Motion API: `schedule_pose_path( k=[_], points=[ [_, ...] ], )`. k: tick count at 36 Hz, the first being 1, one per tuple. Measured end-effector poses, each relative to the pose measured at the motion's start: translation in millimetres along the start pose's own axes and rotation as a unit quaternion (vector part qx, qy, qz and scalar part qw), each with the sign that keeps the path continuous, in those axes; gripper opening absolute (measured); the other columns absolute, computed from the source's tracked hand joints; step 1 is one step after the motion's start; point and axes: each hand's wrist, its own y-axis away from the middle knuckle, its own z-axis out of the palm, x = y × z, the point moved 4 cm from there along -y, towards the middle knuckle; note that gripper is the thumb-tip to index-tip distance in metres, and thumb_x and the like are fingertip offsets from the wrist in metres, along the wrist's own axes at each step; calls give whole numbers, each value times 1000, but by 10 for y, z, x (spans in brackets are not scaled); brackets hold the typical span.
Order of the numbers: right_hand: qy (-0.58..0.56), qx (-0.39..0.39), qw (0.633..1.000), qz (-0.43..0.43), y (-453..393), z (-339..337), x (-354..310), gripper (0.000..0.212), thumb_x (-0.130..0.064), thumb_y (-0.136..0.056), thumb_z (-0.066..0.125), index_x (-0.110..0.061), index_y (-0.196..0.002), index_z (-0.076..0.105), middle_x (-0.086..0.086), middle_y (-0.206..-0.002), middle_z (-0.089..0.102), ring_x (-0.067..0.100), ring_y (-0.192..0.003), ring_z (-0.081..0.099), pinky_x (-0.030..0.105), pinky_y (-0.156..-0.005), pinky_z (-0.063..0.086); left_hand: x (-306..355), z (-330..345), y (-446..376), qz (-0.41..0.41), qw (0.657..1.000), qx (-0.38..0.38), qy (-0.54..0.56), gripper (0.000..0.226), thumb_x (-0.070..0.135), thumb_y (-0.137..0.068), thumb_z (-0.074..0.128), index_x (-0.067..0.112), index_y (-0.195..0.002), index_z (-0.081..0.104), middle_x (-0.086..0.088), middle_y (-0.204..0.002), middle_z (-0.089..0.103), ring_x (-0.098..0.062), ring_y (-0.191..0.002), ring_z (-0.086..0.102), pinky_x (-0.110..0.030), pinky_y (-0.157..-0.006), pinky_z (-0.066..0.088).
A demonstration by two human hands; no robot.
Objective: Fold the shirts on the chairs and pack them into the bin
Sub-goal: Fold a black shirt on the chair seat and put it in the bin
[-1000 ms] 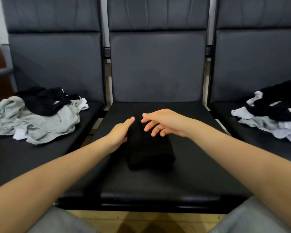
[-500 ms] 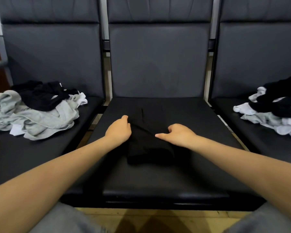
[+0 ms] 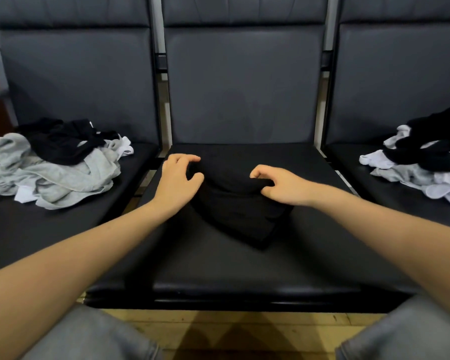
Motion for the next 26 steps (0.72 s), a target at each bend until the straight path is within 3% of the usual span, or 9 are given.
schedule_pose_path(
  k=[3,5,8,10,13,15,19,22,26],
  points=[
    [58,41,997,-5,-26,-120,79,32,-3,-85,55,-25,-108,59,-5,-103,63,17,-96,58,33,-86,47,130,19,-2,98,995,8,-22,23,13,-87,59,22,-107,67,7,-106,55,-17,-109,51,-27,-93,39],
    [169,106,980,4,-42,-181,157,39,-9,-85,58,-25,-122,57,-4,-109,57,19,-108,52,36,-93,45,203,89,18,149,987,-26,-63,16,15,-90,59,24,-99,69,10,-96,56,-16,-101,53,-30,-90,42],
    [223,207,953,-6,-4,-237,170,38,-15,-86,61,-20,-124,57,-1,-108,55,21,-108,48,36,-90,43,228,226,54,174,969,-98,-143,16,23,-95,55,26,-103,69,12,-96,57,-15,-103,55,-30,-89,41],
    [195,208,958,-28,21,-205,132,24,-18,-87,63,-21,-110,62,-7,-91,55,14,-91,49,36,-85,46,183,275,34,150,962,-143,-179,20,28,-96,53,27,-112,66,8,-105,59,-14,-108,53,-31,-92,42],
    [192,121,973,-29,59,-30,115,16,-34,-88,65,-24,-100,65,-12,-82,57,8,-78,50,36,-83,49,104,292,-12,109,958,-189,-188,28,36,-95,55,30,-121,61,5,-115,56,-17,-117,46,-37,-99,42],
    [218,78,972,-27,107,98,135,29,-46,-90,61,-25,-111,61,-10,-91,53,10,-89,49,35,-89,45,51,310,-27,93,949,-216,-211,38,44,-94,53,33,-130,55,3,-128,49,-19,-125,39,-40,-105,36],
    [243,84,967,2,205,185,200,53,-57,-91,52,-26,-134,47,-2,-124,46,18,-120,40,35,-101,33,-82,313,0,19,945,-263,-194,50,54,-93,48,40,-140,40,3,-145,30,-20,-139,22,-43,-114,24],
    [244,96,965,30,252,197,229,67,-62,-90,49,-24,-144,38,1,-137,38,20,-129,33,36,-106,29,-142,293,6,-41,946,-278,-163,56,58,-90,50,43,-142,34,0,-152,24,-24,-143,17,-43,-116,20],
    [236,120,963,58,283,203,232,76,-63,-89,50,-19,-149,30,1,-144,34,21,-135,29,38,-110,26,-150,259,10,-85,953,-266,-115,54,54,-90,53,40,-140,38,-3,-150,30,-27,-141,22,-41,-114,23]
  ],
)
